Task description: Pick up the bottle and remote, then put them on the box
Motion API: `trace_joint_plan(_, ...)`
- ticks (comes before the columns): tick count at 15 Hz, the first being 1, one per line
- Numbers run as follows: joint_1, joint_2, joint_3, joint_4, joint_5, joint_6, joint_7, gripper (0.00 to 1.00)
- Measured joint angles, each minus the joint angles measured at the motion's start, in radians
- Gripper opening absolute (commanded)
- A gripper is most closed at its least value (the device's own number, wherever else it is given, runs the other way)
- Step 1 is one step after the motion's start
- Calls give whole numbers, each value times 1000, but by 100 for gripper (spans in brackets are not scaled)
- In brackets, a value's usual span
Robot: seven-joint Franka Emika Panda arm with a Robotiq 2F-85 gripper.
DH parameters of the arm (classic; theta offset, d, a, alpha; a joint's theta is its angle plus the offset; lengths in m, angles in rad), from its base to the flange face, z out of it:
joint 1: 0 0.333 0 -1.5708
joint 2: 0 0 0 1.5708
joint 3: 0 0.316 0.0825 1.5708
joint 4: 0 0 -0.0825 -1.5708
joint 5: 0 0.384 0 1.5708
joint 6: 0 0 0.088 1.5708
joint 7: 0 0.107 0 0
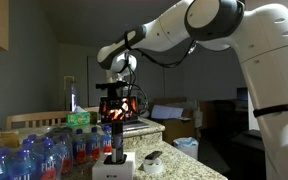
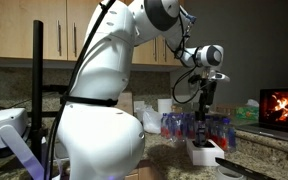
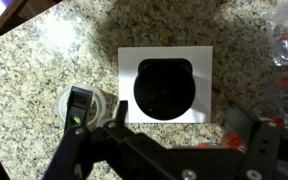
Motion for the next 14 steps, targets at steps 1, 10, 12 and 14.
trace_joint_plan(1,0,-1,0,0,0,0,0,100)
trace_joint_plan(10,-13,-151,-6,-34,0,-16,0,100)
trace_joint_plan(12,-38,-201,-20,-69,-6,-19,0,100)
trace_joint_plan(14,-77,-231,-44,-111,-16,-17,-17,100)
